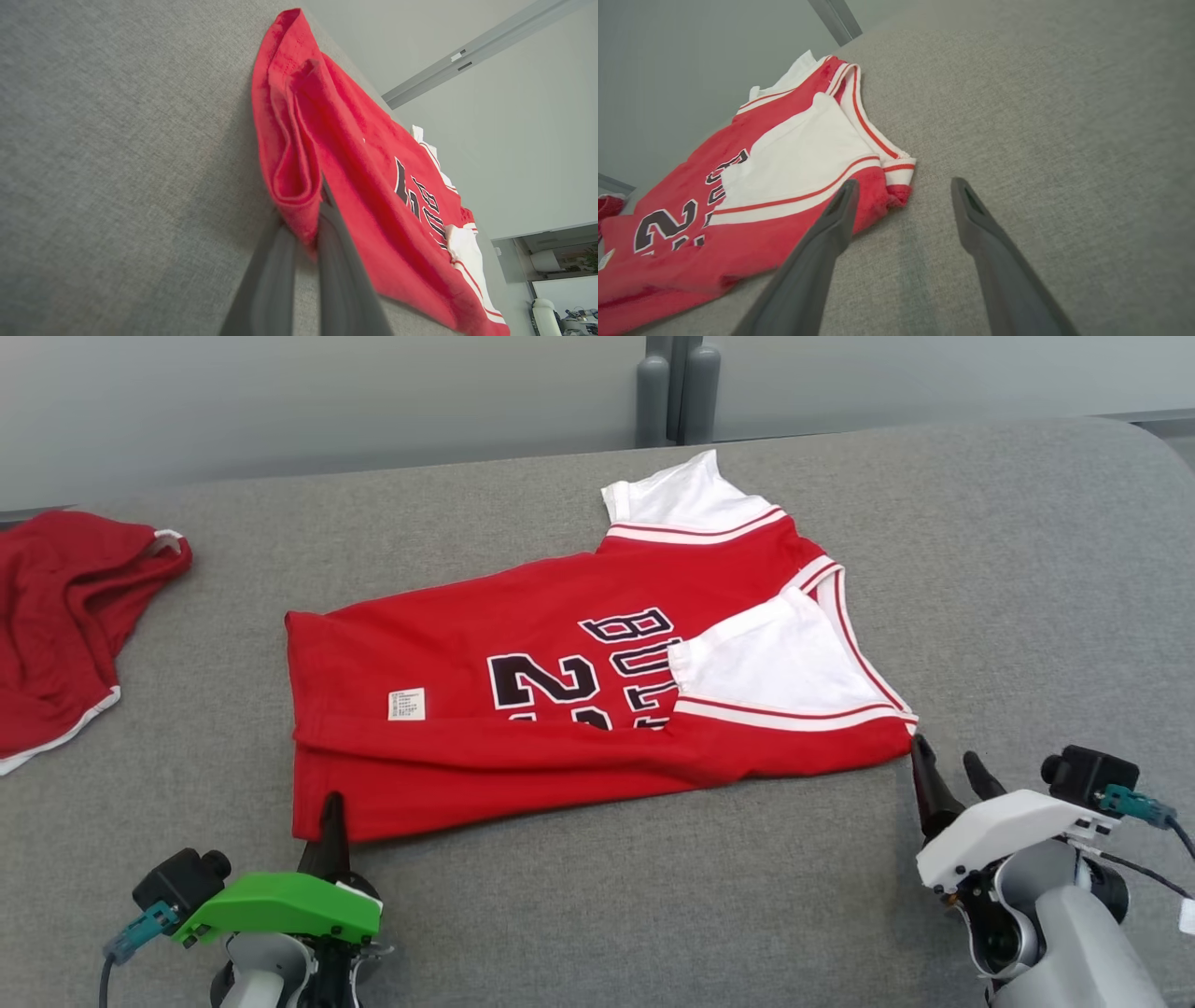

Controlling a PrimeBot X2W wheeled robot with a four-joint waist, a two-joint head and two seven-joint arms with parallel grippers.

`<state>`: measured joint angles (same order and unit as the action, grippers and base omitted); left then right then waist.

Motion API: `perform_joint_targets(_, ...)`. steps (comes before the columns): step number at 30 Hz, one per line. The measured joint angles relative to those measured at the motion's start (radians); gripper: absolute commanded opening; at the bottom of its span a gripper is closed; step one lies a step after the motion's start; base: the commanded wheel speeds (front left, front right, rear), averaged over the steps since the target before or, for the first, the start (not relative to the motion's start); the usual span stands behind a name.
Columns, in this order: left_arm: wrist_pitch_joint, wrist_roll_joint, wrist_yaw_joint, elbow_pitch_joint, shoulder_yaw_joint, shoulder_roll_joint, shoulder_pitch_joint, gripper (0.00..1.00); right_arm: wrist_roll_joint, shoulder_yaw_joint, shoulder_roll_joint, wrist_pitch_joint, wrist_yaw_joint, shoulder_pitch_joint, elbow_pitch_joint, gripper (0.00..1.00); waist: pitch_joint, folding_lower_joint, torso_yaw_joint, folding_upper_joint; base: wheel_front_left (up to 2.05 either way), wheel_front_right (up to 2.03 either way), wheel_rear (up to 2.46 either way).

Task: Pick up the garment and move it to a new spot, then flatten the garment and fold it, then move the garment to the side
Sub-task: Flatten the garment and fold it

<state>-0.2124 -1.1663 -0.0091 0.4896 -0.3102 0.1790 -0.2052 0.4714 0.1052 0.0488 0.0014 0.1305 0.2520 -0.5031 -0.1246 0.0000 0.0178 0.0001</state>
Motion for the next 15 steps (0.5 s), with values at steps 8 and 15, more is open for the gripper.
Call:
perform_joint_targets(8,0.017,0.016,0.014,-0.029,-0.020,-0.008,-0.004,0.00,0.054,-0.028,0.000,0.020,0.000,0.107,-0.182,1.00,-0.022,0.0000,-0.036,0.0000,0.00,0.00,0.00)
perform_joint_targets(15,0.019,0.016,0.017,-0.031,-0.019,-0.007,-0.020,0.00,0.113,-0.059,0.003,-0.009,0.000,0.196,-0.286,0.23,-0.044,0.0000,-0.058,0.0000,0.00,0.00,0.00)
